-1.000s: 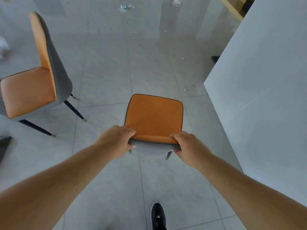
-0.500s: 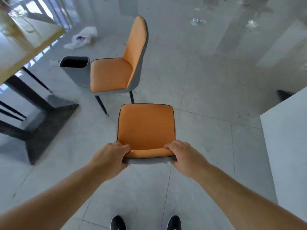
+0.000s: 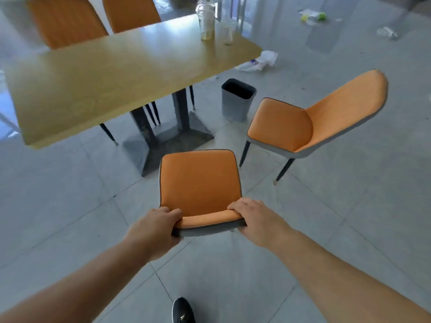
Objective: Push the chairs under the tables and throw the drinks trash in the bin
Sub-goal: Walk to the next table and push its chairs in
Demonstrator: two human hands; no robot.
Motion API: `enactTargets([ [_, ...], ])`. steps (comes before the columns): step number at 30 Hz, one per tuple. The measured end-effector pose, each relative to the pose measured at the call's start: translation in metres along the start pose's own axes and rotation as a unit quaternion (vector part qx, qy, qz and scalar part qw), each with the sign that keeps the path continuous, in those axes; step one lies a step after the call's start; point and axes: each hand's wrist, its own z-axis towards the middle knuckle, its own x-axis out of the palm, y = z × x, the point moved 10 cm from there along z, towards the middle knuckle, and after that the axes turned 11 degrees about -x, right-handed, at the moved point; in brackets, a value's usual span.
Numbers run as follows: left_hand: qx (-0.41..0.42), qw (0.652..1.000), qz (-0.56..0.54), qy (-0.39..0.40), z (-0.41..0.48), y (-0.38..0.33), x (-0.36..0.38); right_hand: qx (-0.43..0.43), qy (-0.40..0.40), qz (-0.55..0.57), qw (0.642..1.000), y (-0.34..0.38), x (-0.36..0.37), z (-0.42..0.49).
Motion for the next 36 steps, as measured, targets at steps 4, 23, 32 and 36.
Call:
enactTargets([
  [4,-0.058,0.997,-0.047,-0.004,0.005,0.068,-0.008,-0.058,0.065,-0.026,0.996,0.043,0.001,0.076],
  [23,-0.247,0.949,-0.183,-0.076,0.120,0.141,-0.088,-0.194,0.143,-0.122,0.963,0.032,-0.079,0.310],
  [32,-0.337,0.929,-0.151,-0.015,0.075,0.103,-0.106,-0.250,0.178,-0.152,0.940,0.006,-0.137,0.300],
  [36,-0.337,0.937,-0.080,-0.040,0.045,0.072,-0.166,-0.251,0.105,-0.182,0.945,-0.014,-0.208,0.273],
])
